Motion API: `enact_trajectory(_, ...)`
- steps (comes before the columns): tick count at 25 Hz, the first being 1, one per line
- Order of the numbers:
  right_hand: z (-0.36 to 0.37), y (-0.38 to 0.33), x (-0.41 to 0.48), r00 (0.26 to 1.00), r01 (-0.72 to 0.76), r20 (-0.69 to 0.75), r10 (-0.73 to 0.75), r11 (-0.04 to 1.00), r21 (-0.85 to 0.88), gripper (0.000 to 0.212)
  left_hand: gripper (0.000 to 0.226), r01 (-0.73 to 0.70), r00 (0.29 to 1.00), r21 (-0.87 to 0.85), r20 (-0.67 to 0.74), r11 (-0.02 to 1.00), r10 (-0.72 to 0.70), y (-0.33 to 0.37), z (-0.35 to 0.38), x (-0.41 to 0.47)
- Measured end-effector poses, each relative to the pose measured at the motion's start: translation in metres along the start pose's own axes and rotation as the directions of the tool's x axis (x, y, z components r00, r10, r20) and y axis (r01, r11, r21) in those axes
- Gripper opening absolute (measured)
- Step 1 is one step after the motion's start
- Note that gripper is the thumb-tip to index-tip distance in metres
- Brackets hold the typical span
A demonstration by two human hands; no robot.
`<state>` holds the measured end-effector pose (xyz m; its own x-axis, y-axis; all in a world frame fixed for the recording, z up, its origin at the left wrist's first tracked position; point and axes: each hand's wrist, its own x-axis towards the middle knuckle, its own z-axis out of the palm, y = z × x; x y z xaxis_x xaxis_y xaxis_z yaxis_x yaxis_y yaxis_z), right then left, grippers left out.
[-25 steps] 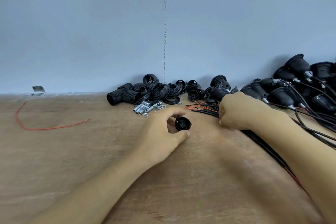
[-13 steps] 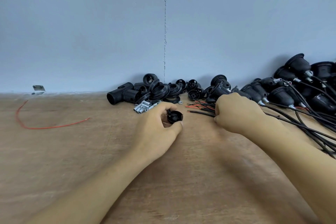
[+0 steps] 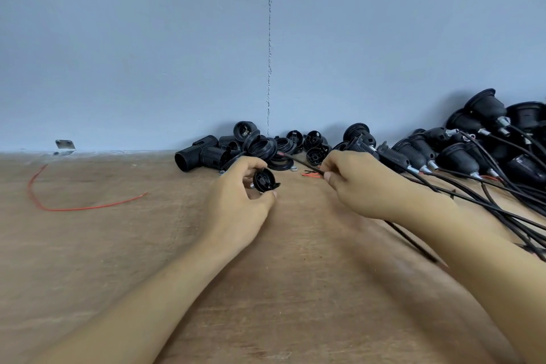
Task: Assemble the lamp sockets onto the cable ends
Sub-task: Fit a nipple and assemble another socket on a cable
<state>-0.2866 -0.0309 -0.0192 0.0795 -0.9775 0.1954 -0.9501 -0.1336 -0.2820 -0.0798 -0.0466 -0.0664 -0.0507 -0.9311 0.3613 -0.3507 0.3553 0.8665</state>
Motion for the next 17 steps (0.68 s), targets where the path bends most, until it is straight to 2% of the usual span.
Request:
enact_trajectory(3,-0.002,-0.002,-0.002,0.999,0.022,-0.053,-0.013,0.982,0.185,0.009,0.041,-0.008,1.000,-0.032,-0.004,0.999,0.008,-0.001,0.000,0.001)
enact_trajectory(7,-0.008,-0.006,-0.006,0.994,0.080,-0.086,-0.061,0.969,0.235,0.011,0.042,-0.032,0.999,-0.032,-0.037,0.999,0.031,-0.004,0.000,0.003)
enact_trajectory(11,-0.014,-0.008,-0.007,0.994,0.065,-0.101,-0.032,0.937,0.344,0.012,0.041,-0.036,0.997,0.003,-0.069,0.999,0.036,-0.005,0.000,0.003)
enact_trajectory(17,-0.012,-0.008,-0.007,0.993,0.073,-0.111,-0.033,0.925,0.374,0.013,0.040,-0.001,0.997,0.000,-0.073,1.000,0.001,-0.003,0.000,0.002)
